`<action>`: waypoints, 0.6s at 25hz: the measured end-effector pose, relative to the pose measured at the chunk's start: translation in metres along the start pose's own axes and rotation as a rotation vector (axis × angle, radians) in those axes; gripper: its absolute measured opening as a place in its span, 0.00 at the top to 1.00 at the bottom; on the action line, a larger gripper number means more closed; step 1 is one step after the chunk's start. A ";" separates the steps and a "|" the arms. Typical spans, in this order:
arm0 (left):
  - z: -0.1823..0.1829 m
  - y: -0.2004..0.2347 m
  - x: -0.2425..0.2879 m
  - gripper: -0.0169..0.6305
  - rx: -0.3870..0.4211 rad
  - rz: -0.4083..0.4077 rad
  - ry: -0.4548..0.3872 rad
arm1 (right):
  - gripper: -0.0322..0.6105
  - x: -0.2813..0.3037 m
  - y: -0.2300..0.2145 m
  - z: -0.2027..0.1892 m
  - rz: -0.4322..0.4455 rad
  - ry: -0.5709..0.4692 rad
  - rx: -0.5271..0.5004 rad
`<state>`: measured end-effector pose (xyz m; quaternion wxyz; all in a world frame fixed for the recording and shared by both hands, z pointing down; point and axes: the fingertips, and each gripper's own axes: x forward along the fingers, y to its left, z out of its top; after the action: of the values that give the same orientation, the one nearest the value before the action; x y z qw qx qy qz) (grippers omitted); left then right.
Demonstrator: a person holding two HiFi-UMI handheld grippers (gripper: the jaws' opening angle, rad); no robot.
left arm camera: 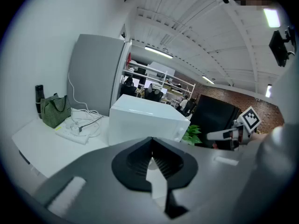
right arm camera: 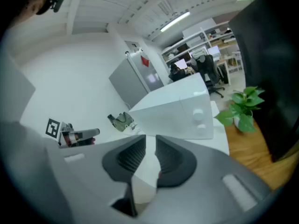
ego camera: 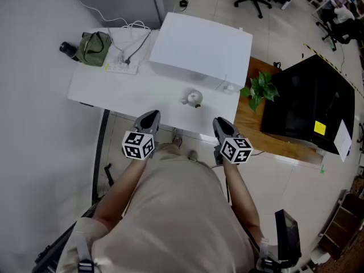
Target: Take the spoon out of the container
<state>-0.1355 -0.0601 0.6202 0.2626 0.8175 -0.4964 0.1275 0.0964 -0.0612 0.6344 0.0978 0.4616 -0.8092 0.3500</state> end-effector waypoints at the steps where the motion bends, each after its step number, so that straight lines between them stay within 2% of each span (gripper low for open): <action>1: 0.005 0.003 0.005 0.97 0.007 -0.012 -0.003 | 0.84 0.012 -0.002 -0.004 0.000 0.019 0.014; 7: 0.021 0.024 0.034 0.97 0.036 -0.066 -0.001 | 0.83 0.078 -0.015 -0.023 -0.007 0.121 0.087; 11: 0.017 0.037 0.051 0.97 0.027 -0.097 0.024 | 0.76 0.116 -0.030 -0.044 -0.009 0.185 0.203; 15: 0.012 0.047 0.066 0.97 0.027 -0.131 0.048 | 0.76 0.143 -0.042 -0.068 -0.034 0.249 0.296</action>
<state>-0.1464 -0.1338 0.6555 0.2712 0.8484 -0.4336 0.1364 0.0399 -0.1271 0.7735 0.1339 0.4377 -0.7225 0.5181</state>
